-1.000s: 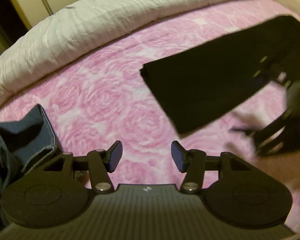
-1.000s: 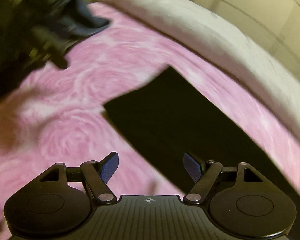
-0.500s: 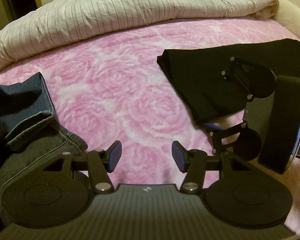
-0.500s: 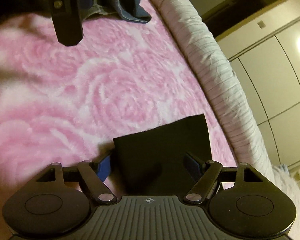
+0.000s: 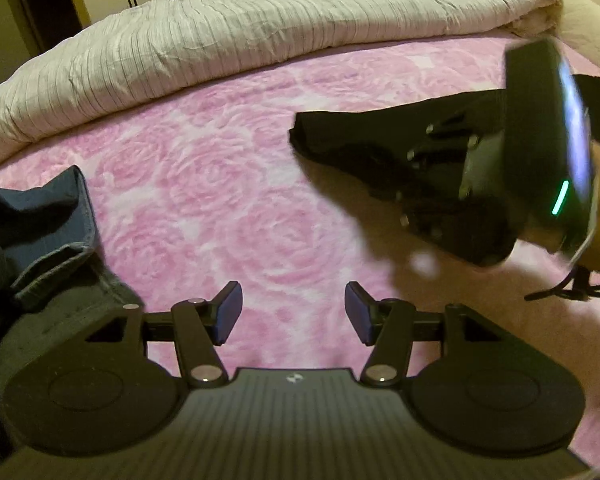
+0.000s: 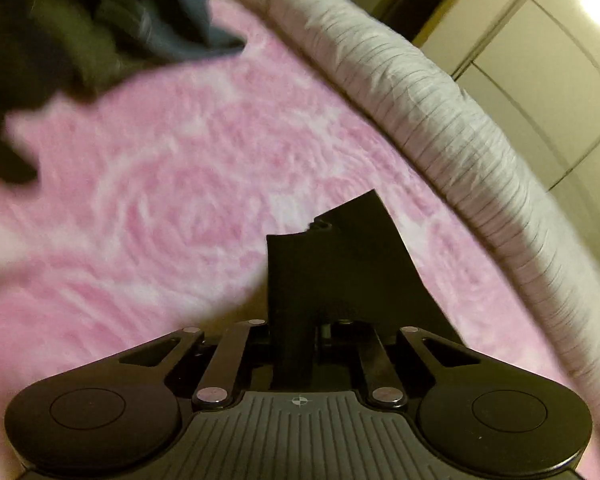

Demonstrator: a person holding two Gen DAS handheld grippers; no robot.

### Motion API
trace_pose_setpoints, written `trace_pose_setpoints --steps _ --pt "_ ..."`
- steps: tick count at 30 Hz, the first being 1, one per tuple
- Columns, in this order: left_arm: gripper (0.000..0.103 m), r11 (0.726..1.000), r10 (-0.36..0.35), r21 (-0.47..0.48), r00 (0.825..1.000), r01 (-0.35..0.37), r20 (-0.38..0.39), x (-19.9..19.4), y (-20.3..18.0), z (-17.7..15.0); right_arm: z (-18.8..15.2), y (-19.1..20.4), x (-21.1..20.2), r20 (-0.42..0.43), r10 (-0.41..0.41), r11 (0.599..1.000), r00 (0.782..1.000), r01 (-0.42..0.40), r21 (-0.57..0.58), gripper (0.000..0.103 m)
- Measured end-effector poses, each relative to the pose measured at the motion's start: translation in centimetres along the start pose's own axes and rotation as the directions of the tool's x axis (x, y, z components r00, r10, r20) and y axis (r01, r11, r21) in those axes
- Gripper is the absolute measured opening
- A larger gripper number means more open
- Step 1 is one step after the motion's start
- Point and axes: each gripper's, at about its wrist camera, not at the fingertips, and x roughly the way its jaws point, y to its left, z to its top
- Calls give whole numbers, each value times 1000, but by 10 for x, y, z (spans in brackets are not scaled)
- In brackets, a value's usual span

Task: Fold clothes
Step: 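Grasp the end of the black trouser strip with the right gripper, then grasp the strip end with the left gripper while the right gripper holds it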

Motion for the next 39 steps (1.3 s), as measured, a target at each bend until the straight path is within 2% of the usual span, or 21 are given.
trace_pose_setpoints --steps 2,4,6,9,11,13,15,17,18,19,20,22,24,28,30,33,34,35,36,37,39 --pt "52 1000 4 17 1000 -4 -9 2 -20 9 0 -40 -24 72 51 977 996 -65 202 9" --pt "52 1000 -13 24 1000 13 -14 5 -44 22 -8 -83 -51 142 55 931 988 -102 351 8" --pt "52 997 -49 66 999 49 -3 13 -78 42 -27 -138 -86 208 2 861 978 -107 496 8" --pt "52 984 -108 142 994 105 15 26 -134 74 -90 -225 -141 250 -159 714 955 -64 697 8" --pt "52 971 -148 192 989 141 24 35 -172 95 -157 -278 -168 196 -266 576 944 -7 817 8" --pt "52 954 -188 242 982 175 32 44 -209 116 -227 -318 -173 106 -295 415 950 27 909 8" --pt "52 935 -228 285 973 209 35 53 -246 135 -303 -349 -164 1 -275 228 961 65 972 9" --pt "52 922 -253 309 967 232 30 62 -278 146 -363 -368 -154 -62 -215 81 975 81 993 10" --pt "52 916 -263 320 964 241 27 67 -293 150 -386 -374 -150 -52 -169 12 984 55 998 17" --pt "53 911 -270 328 962 249 21 71 -306 152 -401 -378 -150 -17 -139 -36 990 12 999 24" --pt "53 906 -276 337 961 256 14 74 -318 153 -410 -380 -153 27 -132 -64 991 -35 997 30" --pt "53 893 -279 367 960 263 -8 84 -342 153 -421 -380 -162 94 -139 -80 986 -106 991 57" --pt "53 878 -275 399 961 264 -30 90 -359 150 -430 -378 -171 147 -151 -118 978 -165 979 68" --pt "53 857 -271 438 960 272 -66 102 -383 154 -444 -375 -174 178 -146 -192 973 -204 960 69" --pt "53 852 -272 445 959 276 -73 107 -390 158 -442 -376 -173 174 -133 -207 976 -199 958 69" --pt "53 850 -274 444 958 283 -85 113 -397 164 -436 -382 -173 127 -92 -210 988 -144 967 69" --pt "53 849 -275 446 958 284 -88 115 -399 166 -434 -384 -174 106 -78 -208 991 -120 971 62" --pt "53 846 -276 449 957 286 -89 117 -400 167 -431 -386 -175 76 -64 -194 995 -87 977 51" --pt "53 843 -279 453 956 289 -90 118 -401 169 -427 -388 -176 37 -51 -165 998 -45 985 23" --pt "53 841 -281 457 955 291 -90 119 -402 170 -423 -390 -178 -3 -39 -136 999 -3 991 15" --pt "53 835 -286 464 954 295 -92 121 -405 173 -416 -397 -183 -4 -26 -97 1000 2 995 11"
